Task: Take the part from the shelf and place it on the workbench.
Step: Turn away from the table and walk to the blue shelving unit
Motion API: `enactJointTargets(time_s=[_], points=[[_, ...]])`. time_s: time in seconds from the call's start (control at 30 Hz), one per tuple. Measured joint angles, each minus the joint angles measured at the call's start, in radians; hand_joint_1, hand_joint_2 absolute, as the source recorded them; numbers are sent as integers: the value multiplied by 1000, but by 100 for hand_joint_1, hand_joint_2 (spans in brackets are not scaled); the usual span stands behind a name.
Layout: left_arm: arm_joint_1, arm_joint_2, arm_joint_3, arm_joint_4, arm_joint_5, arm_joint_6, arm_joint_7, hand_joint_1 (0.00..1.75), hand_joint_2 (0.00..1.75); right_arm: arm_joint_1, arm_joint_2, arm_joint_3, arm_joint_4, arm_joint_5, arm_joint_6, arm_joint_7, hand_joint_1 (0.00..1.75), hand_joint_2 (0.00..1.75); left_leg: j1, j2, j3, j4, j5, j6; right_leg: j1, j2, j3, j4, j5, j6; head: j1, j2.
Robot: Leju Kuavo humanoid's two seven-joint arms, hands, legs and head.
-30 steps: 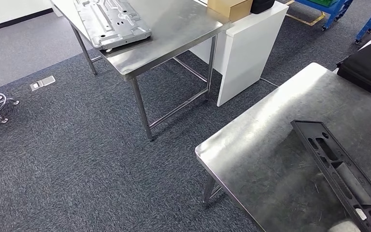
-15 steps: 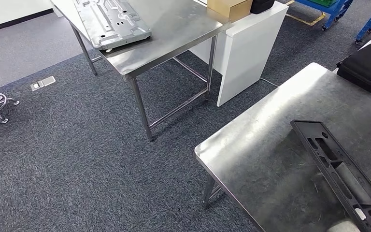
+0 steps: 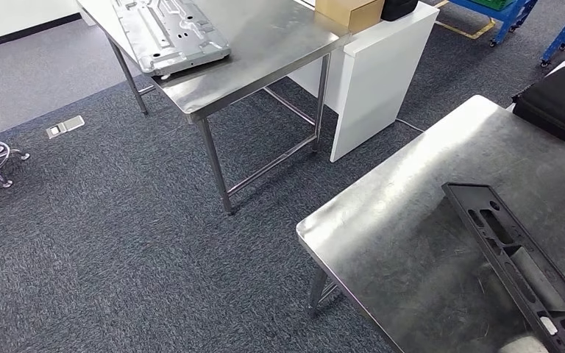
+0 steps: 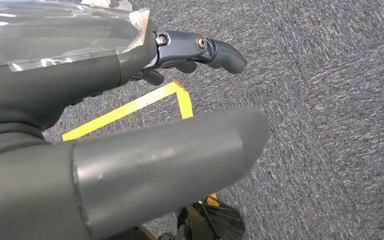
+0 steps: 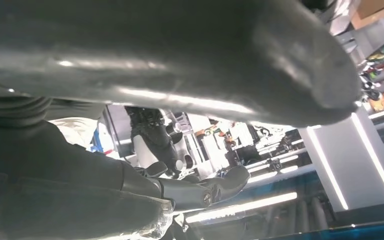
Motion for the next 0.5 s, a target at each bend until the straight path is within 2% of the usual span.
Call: enactJointTargets(time_s=[0.1,0.2,0.33,0.4,0.47,0.5], points=[[0,-1,-15,0,-28,1,17,0,0,34,20,0,-77,0,67,20,0,0,-1,0,0,0,0,0,-2,0,0,0,0,0,0,0],[-1,-3,-31,0,-49,4,29,0,0,71,16,0,-140,0,113,16,0,0,-2,0,0,1,0,1,-4,0,0,0,0,0,0,0],[-1,-5,-47,0,-63,8,38,0,0,96,-32,0,-184,0,180,-28,0,0,-8,0,0,1,0,6,-11,0,0,-2,2,3,0,0],[-2,-5,-51,0,-66,8,39,0,0,99,-61,0,-196,0,201,-45,0,0,-8,1,3,-7,5,13,-10,2,3,-11,7,10,-1,0],[-2,-9,-53,0,-66,8,40,0,0,100,-86,0,-203,0,211,-54,0,0,1,6,20,-43,26,20,-6,-5,6,-13,7,16,0,0],[-2,-11,-54,0,-67,8,40,0,0,101,-95,0,-206,0,216,-59,0,0,7,9,31,-66,38,24,-4,-13,1,2,-4,17,1,0]])
